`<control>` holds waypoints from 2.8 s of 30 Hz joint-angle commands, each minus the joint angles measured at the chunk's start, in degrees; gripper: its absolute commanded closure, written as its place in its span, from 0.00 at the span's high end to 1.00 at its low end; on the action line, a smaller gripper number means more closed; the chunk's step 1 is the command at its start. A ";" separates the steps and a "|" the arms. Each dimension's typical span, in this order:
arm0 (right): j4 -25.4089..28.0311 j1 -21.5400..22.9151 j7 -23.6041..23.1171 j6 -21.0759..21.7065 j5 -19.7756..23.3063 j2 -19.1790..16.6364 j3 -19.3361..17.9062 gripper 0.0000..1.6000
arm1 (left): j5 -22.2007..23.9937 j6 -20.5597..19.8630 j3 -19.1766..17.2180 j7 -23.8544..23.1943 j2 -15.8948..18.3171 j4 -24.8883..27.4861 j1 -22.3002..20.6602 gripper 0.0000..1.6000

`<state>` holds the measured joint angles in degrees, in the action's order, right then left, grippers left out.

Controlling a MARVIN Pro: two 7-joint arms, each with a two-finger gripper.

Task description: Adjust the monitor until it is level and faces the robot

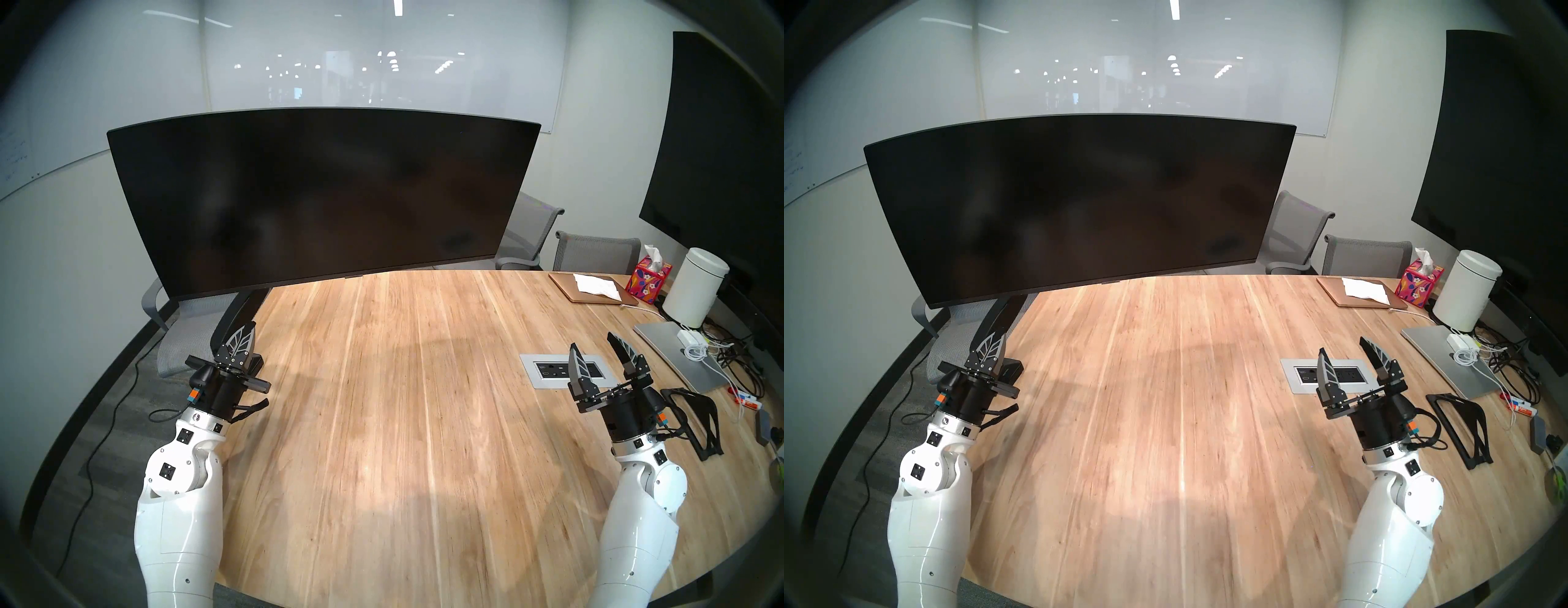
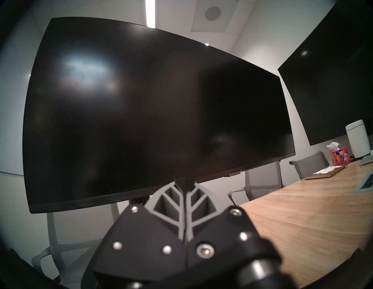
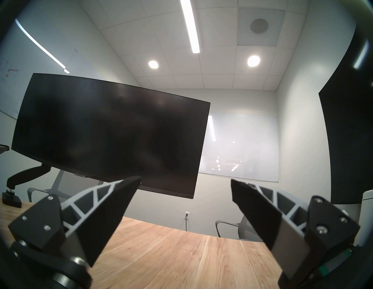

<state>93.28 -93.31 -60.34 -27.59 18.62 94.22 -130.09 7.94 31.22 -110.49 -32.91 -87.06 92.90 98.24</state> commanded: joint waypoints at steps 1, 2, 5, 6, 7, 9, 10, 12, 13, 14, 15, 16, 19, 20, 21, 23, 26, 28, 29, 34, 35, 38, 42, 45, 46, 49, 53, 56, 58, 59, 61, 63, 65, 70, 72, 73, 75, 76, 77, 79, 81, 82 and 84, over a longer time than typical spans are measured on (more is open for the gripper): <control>1.08 0.17 -0.14 0.05 0.58 0.11 0.07 1.00 | -0.49 -0.58 -0.10 0.51 -0.80 2.10 1.48 0.00; 1.08 0.17 -0.14 0.05 0.58 0.11 0.07 1.00 | -0.56 -0.63 -0.09 0.52 -0.90 2.15 1.62 0.00; 1.08 0.17 -0.14 0.05 0.58 0.11 0.07 1.00 | -0.65 -0.95 0.01 0.51 -1.21 2.45 2.09 0.00; 1.08 0.17 -0.14 0.05 0.58 0.11 0.07 1.00 | -0.62 -1.16 0.09 0.46 -1.30 2.59 2.28 0.00; 1.08 0.17 -0.14 0.05 0.58 0.11 0.07 1.00 | -0.59 -1.37 0.18 0.43 -1.39 2.72 2.45 0.00; 1.08 0.17 -0.14 0.05 0.58 0.11 0.07 1.00 | -0.49 -1.65 0.36 0.34 -1.51 2.84 2.74 0.00; 1.08 0.17 -0.14 0.05 0.58 0.11 0.07 1.00 | -0.50 -1.70 0.45 0.29 -1.55 2.87 2.89 0.00; 1.08 0.17 -0.14 0.05 0.58 0.11 0.07 1.00 | -0.61 -1.69 0.57 0.32 -1.67 2.89 3.15 0.00; 1.08 0.17 -0.14 0.05 0.58 0.11 0.07 1.00 | -0.60 -1.80 0.66 0.21 -1.64 2.91 3.33 0.00; 1.08 0.17 -0.14 0.05 0.58 0.11 0.07 1.00 | -0.16 -2.31 0.77 -0.13 -1.51 3.00 3.53 0.00; 1.08 0.17 -0.14 0.05 0.58 0.11 0.07 1.00 | 0.04 -2.47 0.81 -0.23 -1.51 3.03 3.63 0.00; 1.08 0.17 -0.14 0.05 0.58 0.11 0.07 1.00 | -0.13 -2.28 0.80 -0.14 -1.53 2.97 3.69 0.00; 1.07 0.18 -0.14 0.04 0.57 0.11 0.07 1.00 | -0.40 -2.77 0.71 0.24 -1.84 4.31 4.24 0.00; 1.07 0.18 -0.14 0.04 0.57 0.11 0.07 1.00 | -0.48 -2.63 0.68 0.44 -2.03 4.43 4.26 0.00; 1.07 0.18 -0.14 0.04 0.57 0.11 0.07 1.00 | -0.48 -2.57 0.68 0.51 -2.14 4.39 4.23 0.00; 1.07 0.17 -0.14 0.04 0.57 0.11 0.07 1.00 | -0.56 -1.98 0.70 0.65 -2.30 3.85 3.99 0.00; 1.08 0.17 -0.14 0.05 0.57 0.11 0.07 1.00 | -0.61 -1.25 0.68 1.08 -2.74 3.12 3.62 0.00; 1.07 0.18 -0.14 0.04 0.57 0.11 0.07 1.00 | -0.69 -0.86 0.51 1.66 -2.82 2.44 2.90 0.00; 1.07 0.18 -0.14 0.04 0.57 0.10 0.07 1.00 | -0.80 -0.82 0.34 2.08 -2.83 2.15 2.38 0.00; 1.01 0.21 -0.12 -0.01 0.52 0.09 0.07 1.00 | -0.55 -1.21 -0.69 3.32 -1.82 0.64 -1.06 0.00; 1.00 0.21 -0.12 -0.01 0.51 0.08 0.07 1.00 | -0.66 -1.14 -0.90 3.69 -1.76 0.44 -1.76 0.00; 0.98 0.22 -0.11 -0.03 0.49 0.08 0.07 1.00 | -0.49 -1.30 -1.38 4.41 -1.51 -0.12 -3.53 0.00; 0.98 0.22 -0.11 -0.03 0.49 0.08 0.07 1.00 | 0.08 -1.21 -2.13 4.97 -0.71 -1.68 -5.82 0.00; 1.00 0.22 -0.12 -0.02 0.50 0.08 0.07 1.00 | 0.58 -0.39 -2.83 5.15 -0.18 -2.67 -6.77 0.00; 1.00 0.21 -0.12 -0.02 0.50 0.09 0.07 1.00 | 0.65 0.14 -3.14 5.26 0.01 -3.03 -7.02 0.00; 1.01 0.21 -0.12 -0.01 0.52 0.09 0.07 1.00 | 1.67 0.74 -4.07 5.14 0.63 -4.07 -7.50 0.00; 1.02 0.20 -0.13 0.00 0.53 0.09 0.07 1.00 | 2.64 1.33 -4.98 4.86 1.38 -5.44 -7.97 0.00; 1.03 0.20 -0.13 0.01 0.53 0.09 0.07 1.00 | 3.51 2.64 -6.06 4.49 2.39 -7.15 -8.60 0.00; 1.03 0.20 -0.13 0.01 0.53 0.09 0.07 1.00 | 4.15 2.76 -6.39 4.10 2.92 -7.92 -9.03 0.00; 1.03 0.20 -0.13 0.01 0.53 0.09 0.07 1.00 | 4.39 3.04 -6.57 3.90 3.15 -8.41 -9.38 0.00; 1.02 0.20 -0.13 0.00 0.53 0.09 0.07 1.00 | 4.59 3.18 -6.77 3.71 3.47 -8.96 -9.86 0.00; 1.01 0.21 -0.12 -0.01 0.52 0.09 0.07 1.00 | 4.74 3.65 -7.08 3.44 4.03 -10.01 -10.80 0.00; 1.00 0.21 -0.12 -0.02 0.50 0.08 0.07 1.00 | 4.90 3.90 -7.37 3.28 4.60 -10.99 -11.87 0.00; 0.98 0.22 -0.12 -0.02 0.49 0.08 0.07 1.00 | 4.99 5.51 -7.84 2.82 5.51 -13.48 -14.18 0.00; 0.99 0.22 -0.12 -0.02 0.50 0.08 0.07 1.00 | 5.02 6.00 -7.85 2.61 5.81 -14.74 -15.44 0.00; 0.99 0.22 -0.12 -0.02 0.50 0.08 0.07 1.00 | 5.07 6.18 -7.85 2.57 5.81 -15.01 -15.75 0.00; 0.99 0.22 -0.12 -0.02 0.50 0.08 0.07 1.00 | 5.17 6.46 -7.84 2.51 5.78 -15.30 -16.11 0.00; 0.99 0.22 -0.12 -0.02 0.50 0.08 0.07 1.00 | 5.25 6.68 -7.82 2.43 5.76 -15.51 -16.37 0.00; 1.00 0.21 -0.12 -0.01 0.51 0.09 0.07 1.00 | 5.29 7.44 -7.83 2.36 5.58 -15.97 -16.89 0.00; 1.01 0.21 -0.12 -0.01 0.51 0.09 0.07 1.00 | 5.20 7.90 -7.81 2.33 5.52 -16.18 -17.10 0.00; 1.01 0.21 -0.12 -0.01 0.52 0.09 0.07 1.00 | 5.13 8.11 -7.71 2.22 5.44 -16.24 -17.31 0.00; 1.02 0.20 -0.12 0.00 0.52 0.09 0.07 1.00 | 5.10 8.26 -7.69 2.16 5.39 -16.31 -17.48 0.00; 1.02 0.20 -0.12 0.00 0.52 0.09 0.07 1.00 | 5.07 8.24 -7.62 2.16 5.31 -16.13 -18.17 0.00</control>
<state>93.27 -93.31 -60.34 -27.59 18.61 94.22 -130.09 13.03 38.06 -118.49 -31.07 -82.09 75.79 82.93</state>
